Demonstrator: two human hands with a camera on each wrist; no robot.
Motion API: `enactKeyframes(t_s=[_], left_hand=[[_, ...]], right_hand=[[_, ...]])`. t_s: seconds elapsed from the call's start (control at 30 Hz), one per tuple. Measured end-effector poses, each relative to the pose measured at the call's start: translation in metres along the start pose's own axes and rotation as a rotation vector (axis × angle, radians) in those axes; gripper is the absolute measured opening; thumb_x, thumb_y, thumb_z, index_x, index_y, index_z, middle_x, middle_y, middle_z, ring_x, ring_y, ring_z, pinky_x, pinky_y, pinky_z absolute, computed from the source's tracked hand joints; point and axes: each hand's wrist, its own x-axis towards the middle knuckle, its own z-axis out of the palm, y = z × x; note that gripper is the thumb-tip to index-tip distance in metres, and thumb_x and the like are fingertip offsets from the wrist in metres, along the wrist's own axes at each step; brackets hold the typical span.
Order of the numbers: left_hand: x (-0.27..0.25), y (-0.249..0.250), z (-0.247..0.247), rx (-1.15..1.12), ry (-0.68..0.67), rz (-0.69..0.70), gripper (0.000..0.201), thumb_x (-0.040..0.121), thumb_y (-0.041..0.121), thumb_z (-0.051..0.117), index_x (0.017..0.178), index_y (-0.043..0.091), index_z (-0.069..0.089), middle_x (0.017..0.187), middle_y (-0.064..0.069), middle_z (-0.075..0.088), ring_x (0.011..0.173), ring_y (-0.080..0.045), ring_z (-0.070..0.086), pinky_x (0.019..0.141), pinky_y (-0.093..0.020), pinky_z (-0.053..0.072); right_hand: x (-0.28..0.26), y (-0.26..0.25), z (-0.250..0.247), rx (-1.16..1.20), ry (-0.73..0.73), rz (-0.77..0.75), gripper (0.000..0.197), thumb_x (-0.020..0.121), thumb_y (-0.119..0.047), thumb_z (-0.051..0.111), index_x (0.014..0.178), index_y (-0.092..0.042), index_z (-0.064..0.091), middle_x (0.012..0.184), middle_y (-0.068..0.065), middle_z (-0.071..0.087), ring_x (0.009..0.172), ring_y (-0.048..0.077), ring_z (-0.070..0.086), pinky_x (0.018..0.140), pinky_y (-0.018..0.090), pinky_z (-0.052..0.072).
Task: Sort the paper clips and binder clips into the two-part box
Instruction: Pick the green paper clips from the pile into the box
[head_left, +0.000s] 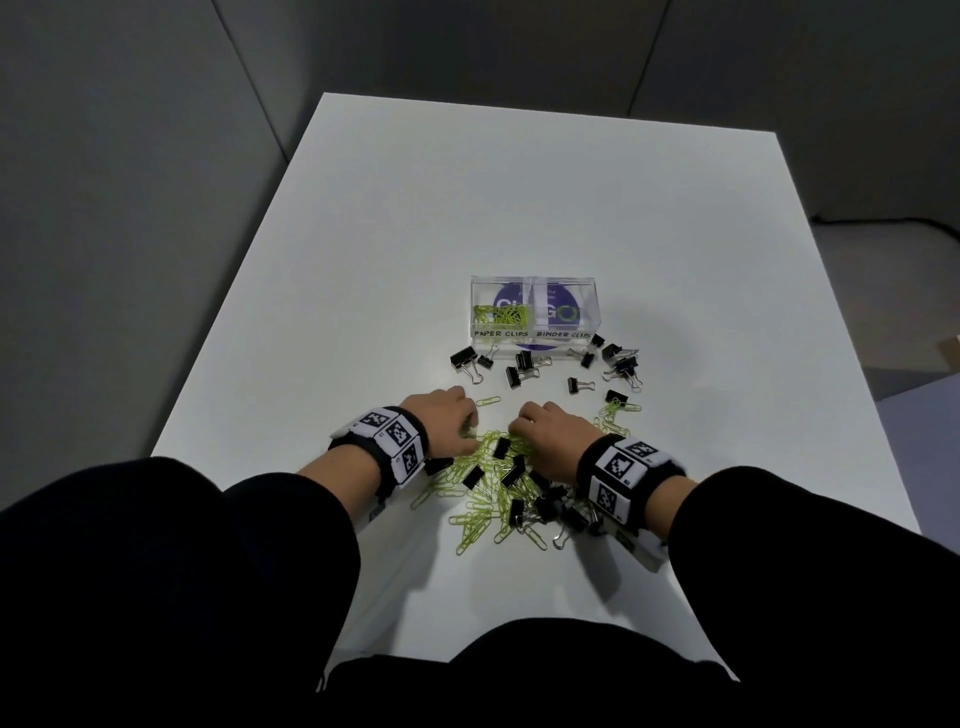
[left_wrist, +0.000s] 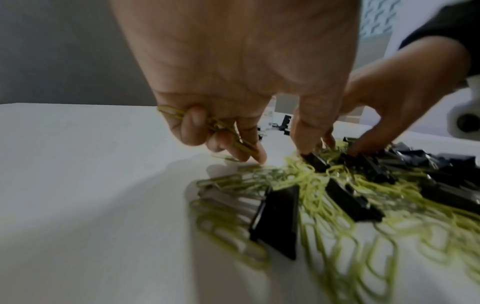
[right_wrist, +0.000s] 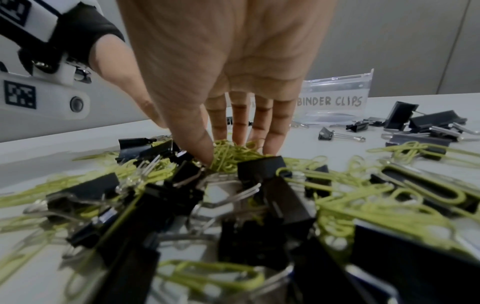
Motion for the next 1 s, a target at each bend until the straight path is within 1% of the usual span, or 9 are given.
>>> enactKeyframes(t_s=[0.07, 0.17, 0.27, 0.47, 0.57, 0.67, 0.77, 0.83, 1.0], left_hand=[[0.000, -0.003, -0.002, 0.019, -0.003, 0.011, 0.047, 0.081, 0.040, 0.059, 0.122, 0.020, 0.048, 0.125, -0.003, 0.044, 0.111, -0.021, 0.051, 0.085, -0.034, 0.047], [-0.002, -0.001, 0.001, 0.084, -0.008, 0.023, 0.057, 0.076, 0.043, 0.067, 0.122, 0.019, 0.045, 0.122, -0.002, 0.045, 0.108, -0.021, 0.051, 0.079, -0.032, 0.046], [0.002, 0.006, 0.006, 0.120, 0.011, 0.027, 0.055, 0.076, 0.043, 0.069, 0.119, 0.017, 0.046, 0.121, -0.004, 0.049, 0.109, -0.022, 0.050, 0.080, -0.032, 0.044], [0.008, 0.009, 0.004, 0.148, 0.020, 0.015, 0.037, 0.088, 0.032, 0.058, 0.121, 0.017, 0.049, 0.123, -0.004, 0.057, 0.117, -0.023, 0.048, 0.088, -0.036, 0.045], [0.010, 0.010, 0.004, 0.164, -0.001, 0.013, 0.034, 0.091, 0.030, 0.053, 0.121, 0.015, 0.051, 0.123, -0.007, 0.058, 0.118, -0.024, 0.048, 0.087, -0.036, 0.045], [0.011, 0.011, 0.005, 0.156, -0.007, 0.018, 0.033, 0.093, 0.028, 0.049, 0.121, 0.012, 0.051, 0.123, -0.009, 0.056, 0.118, -0.026, 0.047, 0.088, -0.037, 0.045], [0.011, 0.010, 0.008, 0.138, 0.008, 0.032, 0.032, 0.096, 0.026, 0.044, 0.123, 0.010, 0.050, 0.126, -0.010, 0.051, 0.119, -0.026, 0.045, 0.092, -0.038, 0.043], [0.011, 0.009, 0.010, 0.112, 0.020, 0.035, 0.032, 0.098, 0.024, 0.040, 0.124, 0.009, 0.048, 0.127, -0.010, 0.050, 0.120, -0.026, 0.044, 0.094, -0.038, 0.042], [0.013, 0.008, 0.007, 0.009, 0.031, 0.009, 0.029, 0.098, 0.022, 0.036, 0.121, 0.010, 0.048, 0.125, -0.009, 0.054, 0.117, -0.026, 0.047, 0.094, -0.038, 0.041]], right_hand=[[0.000, 0.001, 0.000, 0.005, -0.008, 0.002, 0.048, 0.086, -0.012, 0.053, 0.132, -0.012, 0.042, 0.132, 0.010, 0.043, 0.117, 0.029, 0.043, 0.086, 0.038, 0.048], [0.002, -0.001, 0.001, -0.014, -0.008, 0.016, 0.054, 0.086, -0.023, 0.059, 0.134, -0.012, 0.038, 0.132, 0.010, 0.042, 0.118, 0.029, 0.043, 0.090, 0.039, 0.048], [0.006, -0.006, 0.002, -0.011, -0.011, 0.063, 0.048, 0.087, -0.020, 0.059, 0.131, -0.010, 0.041, 0.131, 0.012, 0.043, 0.117, 0.030, 0.043, 0.090, 0.039, 0.047], [0.009, -0.005, 0.003, -0.007, -0.020, 0.071, 0.029, 0.089, -0.006, 0.054, 0.117, -0.007, 0.047, 0.120, 0.016, 0.047, 0.105, 0.033, 0.049, 0.080, 0.040, 0.046], [0.009, 0.000, 0.004, 0.007, -0.025, 0.064, 0.028, 0.087, 0.001, 0.051, 0.114, -0.006, 0.048, 0.116, 0.017, 0.049, 0.101, 0.031, 0.052, 0.077, 0.039, 0.045], [0.009, 0.003, 0.002, 0.058, -0.045, 0.075, 0.031, 0.089, 0.002, 0.047, 0.119, -0.005, 0.046, 0.117, 0.018, 0.049, 0.102, 0.033, 0.053, 0.081, 0.039, 0.045], [0.008, 0.007, 0.000, 0.134, -0.072, 0.104, 0.030, 0.091, -0.006, 0.048, 0.121, -0.006, 0.044, 0.118, 0.018, 0.051, 0.104, 0.034, 0.054, 0.087, 0.041, 0.045], [0.008, 0.009, -0.001, 0.181, -0.088, 0.126, 0.029, 0.093, -0.010, 0.048, 0.121, -0.005, 0.045, 0.119, 0.018, 0.051, 0.106, 0.033, 0.054, 0.089, 0.040, 0.043], [0.006, 0.014, -0.009, 0.275, -0.087, 0.178, 0.030, 0.092, -0.008, 0.048, 0.122, -0.003, 0.049, 0.126, 0.016, 0.053, 0.114, 0.030, 0.052, 0.094, 0.033, 0.041]])
